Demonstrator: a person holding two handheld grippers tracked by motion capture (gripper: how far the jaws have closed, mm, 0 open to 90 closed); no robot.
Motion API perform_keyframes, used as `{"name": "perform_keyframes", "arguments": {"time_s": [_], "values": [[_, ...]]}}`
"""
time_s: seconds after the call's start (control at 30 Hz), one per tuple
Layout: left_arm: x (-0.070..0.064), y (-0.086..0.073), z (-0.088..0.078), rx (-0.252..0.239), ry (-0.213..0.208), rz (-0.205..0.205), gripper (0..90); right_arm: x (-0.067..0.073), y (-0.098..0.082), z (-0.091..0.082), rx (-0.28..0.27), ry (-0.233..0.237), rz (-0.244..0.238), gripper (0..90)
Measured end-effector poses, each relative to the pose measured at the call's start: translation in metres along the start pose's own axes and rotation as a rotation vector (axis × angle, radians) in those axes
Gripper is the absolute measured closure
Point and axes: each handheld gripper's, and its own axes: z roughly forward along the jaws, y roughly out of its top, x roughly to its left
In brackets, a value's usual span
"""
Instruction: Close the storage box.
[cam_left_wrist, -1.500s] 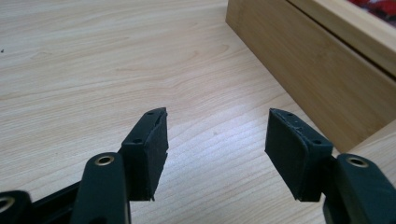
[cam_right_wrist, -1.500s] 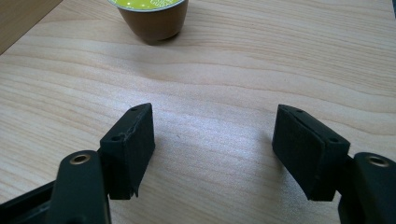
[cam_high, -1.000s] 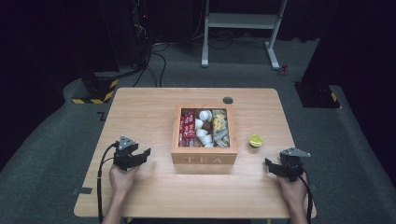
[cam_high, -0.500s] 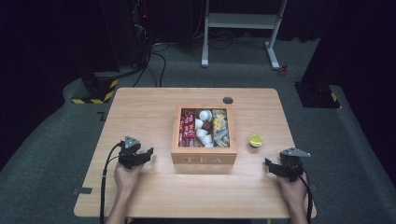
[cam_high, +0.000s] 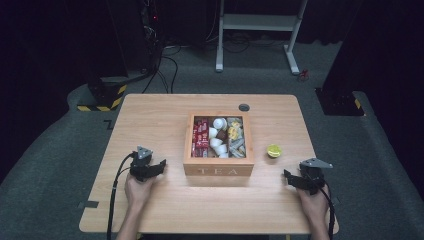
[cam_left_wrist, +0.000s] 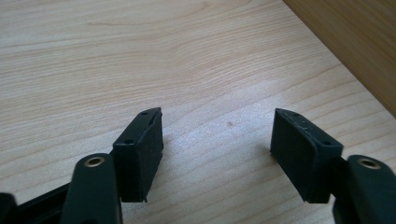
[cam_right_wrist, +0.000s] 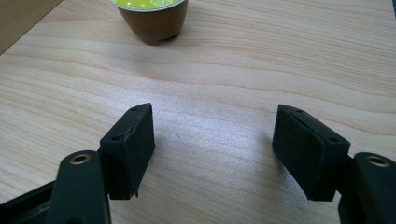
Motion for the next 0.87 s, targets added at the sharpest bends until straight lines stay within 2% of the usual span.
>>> {"name": "perform_keyframes", "arguments": {"time_s": [0.17, 0.87], "values": [[-0.0027, -0.0003, 0.0001, 0.008, 0.012, 0.016, 32.6, 0.0, 0.0, 0.0, 0.0, 0.0, 0.0, 29.8], [-0.0036, -0.0003, 0.0004, 0.01, 0.007, 0.018, 29.2, -0.0001, -0.0001, 0.0, 0.0, 0.001, 0.0, 29.7]]}}
